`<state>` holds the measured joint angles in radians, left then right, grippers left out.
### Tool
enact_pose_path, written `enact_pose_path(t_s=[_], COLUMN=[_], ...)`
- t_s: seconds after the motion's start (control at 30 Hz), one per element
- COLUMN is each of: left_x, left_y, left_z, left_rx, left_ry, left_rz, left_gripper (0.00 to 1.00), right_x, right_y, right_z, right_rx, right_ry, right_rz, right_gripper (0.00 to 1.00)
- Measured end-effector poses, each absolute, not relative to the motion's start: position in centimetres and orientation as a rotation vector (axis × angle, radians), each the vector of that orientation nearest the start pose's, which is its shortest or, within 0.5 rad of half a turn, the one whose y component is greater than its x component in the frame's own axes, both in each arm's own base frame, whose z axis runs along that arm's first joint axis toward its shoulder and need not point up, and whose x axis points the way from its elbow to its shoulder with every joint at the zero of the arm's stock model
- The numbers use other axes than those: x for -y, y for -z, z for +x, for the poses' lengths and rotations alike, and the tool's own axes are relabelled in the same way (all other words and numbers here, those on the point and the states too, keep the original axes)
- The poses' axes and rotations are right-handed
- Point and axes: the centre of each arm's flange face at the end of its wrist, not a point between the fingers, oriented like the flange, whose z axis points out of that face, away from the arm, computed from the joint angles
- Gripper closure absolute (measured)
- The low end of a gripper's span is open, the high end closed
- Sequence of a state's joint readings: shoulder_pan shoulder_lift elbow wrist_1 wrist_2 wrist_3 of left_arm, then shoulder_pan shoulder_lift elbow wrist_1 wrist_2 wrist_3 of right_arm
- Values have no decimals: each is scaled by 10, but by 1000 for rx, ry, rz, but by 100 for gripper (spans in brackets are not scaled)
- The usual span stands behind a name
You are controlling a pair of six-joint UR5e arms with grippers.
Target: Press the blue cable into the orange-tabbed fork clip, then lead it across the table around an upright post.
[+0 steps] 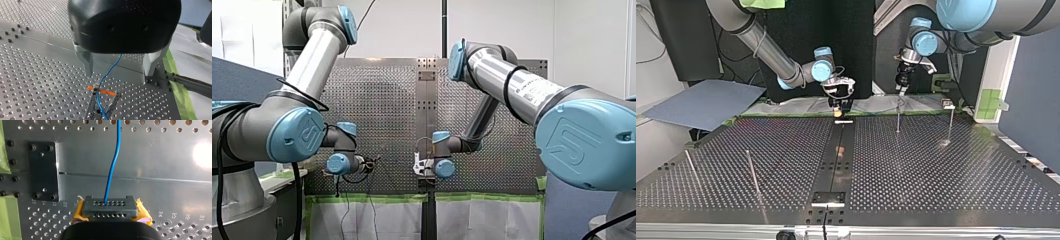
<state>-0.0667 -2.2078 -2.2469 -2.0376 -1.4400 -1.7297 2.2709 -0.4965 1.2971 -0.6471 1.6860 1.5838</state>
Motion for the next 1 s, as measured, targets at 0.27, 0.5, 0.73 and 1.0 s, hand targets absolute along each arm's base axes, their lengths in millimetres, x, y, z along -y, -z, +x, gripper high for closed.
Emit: enact_pose_path(t_s=[0.27,0.5,0.73,1.0], left_x=[171,170,171,178], left_y=[-5,-4,-4,-8], left_z=[415,414,414,422], left_rx=[-1811,-1815,-1818,-1796], left_ry=[216,204,202,203], left_rz=[3,2,5,40], left_gripper=[0,0,0,0], right_x=[479,480,480,482], right_y=[30,30,30,31], right_z=[563,563,563,561], right_rx=[946,946,946,947], right_ry=[-1514,-1514,-1514,-1514], right_rz=[1769,1768,1769,1772], right_gripper=[100,100,100,100])
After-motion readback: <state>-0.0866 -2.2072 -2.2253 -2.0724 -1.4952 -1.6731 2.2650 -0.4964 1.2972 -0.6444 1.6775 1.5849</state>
